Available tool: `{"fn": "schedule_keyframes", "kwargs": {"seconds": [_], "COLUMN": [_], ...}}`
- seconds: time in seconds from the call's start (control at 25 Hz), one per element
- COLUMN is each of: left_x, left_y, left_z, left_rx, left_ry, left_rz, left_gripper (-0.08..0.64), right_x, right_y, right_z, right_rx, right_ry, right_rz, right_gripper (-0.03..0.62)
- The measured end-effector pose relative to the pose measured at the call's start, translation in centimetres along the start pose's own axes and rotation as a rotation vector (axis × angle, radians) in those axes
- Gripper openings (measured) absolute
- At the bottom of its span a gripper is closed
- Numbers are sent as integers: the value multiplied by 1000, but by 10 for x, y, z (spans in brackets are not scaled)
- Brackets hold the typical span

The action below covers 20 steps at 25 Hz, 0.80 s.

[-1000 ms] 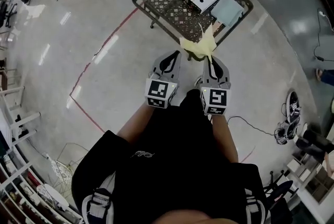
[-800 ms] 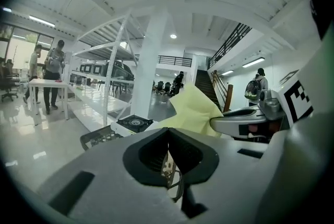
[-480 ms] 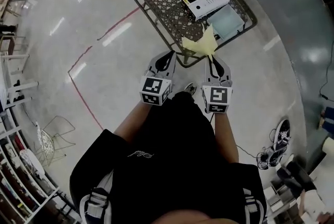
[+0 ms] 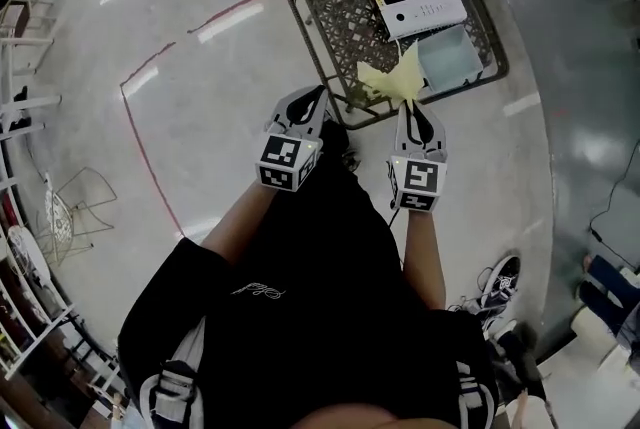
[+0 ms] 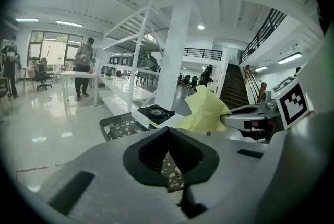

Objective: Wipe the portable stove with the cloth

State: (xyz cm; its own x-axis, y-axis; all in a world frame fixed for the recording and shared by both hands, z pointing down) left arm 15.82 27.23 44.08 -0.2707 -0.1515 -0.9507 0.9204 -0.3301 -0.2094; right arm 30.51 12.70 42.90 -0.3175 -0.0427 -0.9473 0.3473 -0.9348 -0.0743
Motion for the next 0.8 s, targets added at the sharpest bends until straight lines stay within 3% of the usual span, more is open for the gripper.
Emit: {"fn": "schedule_keyframes", "kwargs": {"seconds": [0.48,0.8], "left_x": [-2,-15], "left_y": [-38,-60], "left_z": [110,134], "left_rx": [-31,77], "left_ry": [-6,-21], "left_rz": [-125,-176], "left_gripper": [18,18], "right_x": [14,13], "right_y": [37,50], "right_z": [106,169], "right_rx": [116,233], "right_ry": [-152,-234], "right_rz": [-150,-234], "right_gripper": [25,24]}}
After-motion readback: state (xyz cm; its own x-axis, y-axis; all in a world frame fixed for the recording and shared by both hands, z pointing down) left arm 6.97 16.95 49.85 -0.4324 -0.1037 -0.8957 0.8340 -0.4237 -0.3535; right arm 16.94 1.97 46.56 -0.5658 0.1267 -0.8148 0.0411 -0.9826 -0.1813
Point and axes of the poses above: the fingertips, and each gripper's own axes: z forward along the fingers, y to its right, x out of its top, the point moved 6 cm from there along -z, backward along the fingers, and after that the axes turned 11 degrees about y, right-handed, at the moved point
